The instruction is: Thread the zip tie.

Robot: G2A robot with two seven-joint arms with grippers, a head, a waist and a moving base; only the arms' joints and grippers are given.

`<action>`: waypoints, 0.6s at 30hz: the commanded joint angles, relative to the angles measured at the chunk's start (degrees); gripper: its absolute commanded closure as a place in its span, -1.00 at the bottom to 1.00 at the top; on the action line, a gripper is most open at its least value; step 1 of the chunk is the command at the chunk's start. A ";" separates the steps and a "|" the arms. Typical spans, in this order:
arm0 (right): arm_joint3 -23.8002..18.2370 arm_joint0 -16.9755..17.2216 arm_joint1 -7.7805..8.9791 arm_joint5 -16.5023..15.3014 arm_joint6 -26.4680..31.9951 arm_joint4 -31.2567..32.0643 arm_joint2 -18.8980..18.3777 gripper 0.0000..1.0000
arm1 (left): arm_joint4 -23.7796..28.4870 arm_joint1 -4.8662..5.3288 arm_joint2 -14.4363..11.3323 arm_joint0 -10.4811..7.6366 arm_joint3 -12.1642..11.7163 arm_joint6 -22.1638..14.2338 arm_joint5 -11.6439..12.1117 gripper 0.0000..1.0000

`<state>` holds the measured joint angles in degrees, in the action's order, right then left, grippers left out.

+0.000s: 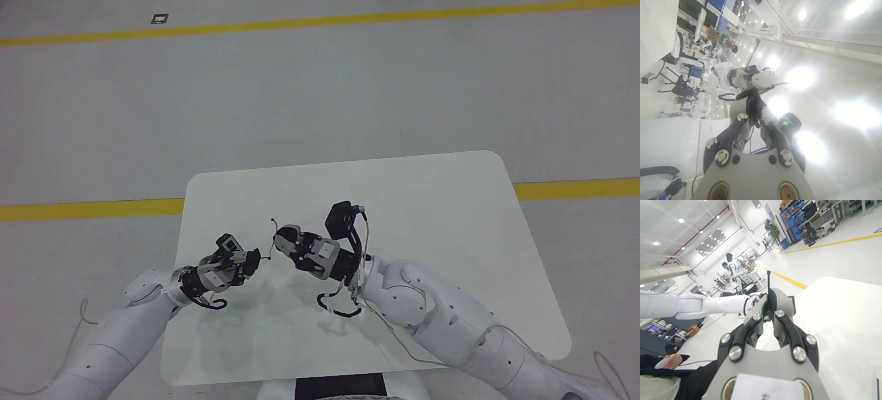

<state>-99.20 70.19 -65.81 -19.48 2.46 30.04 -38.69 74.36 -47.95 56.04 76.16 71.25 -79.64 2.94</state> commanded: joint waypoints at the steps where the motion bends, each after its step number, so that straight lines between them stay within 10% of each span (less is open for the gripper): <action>1: 0.16 -0.07 0.00 0.00 -0.04 -0.10 0.08 1.00 | 0.00 0.00 0.00 0.00 0.00 0.00 0.00 1.00; 18: 0.53 -0.35 0.01 0.00 -0.41 -0.46 0.33 1.00 | 0.00 0.00 0.00 0.00 0.00 0.00 0.00 1.00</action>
<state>-98.60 69.82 -65.81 -19.48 2.10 29.53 -38.36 74.36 -47.95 56.04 76.16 71.25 -79.64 2.94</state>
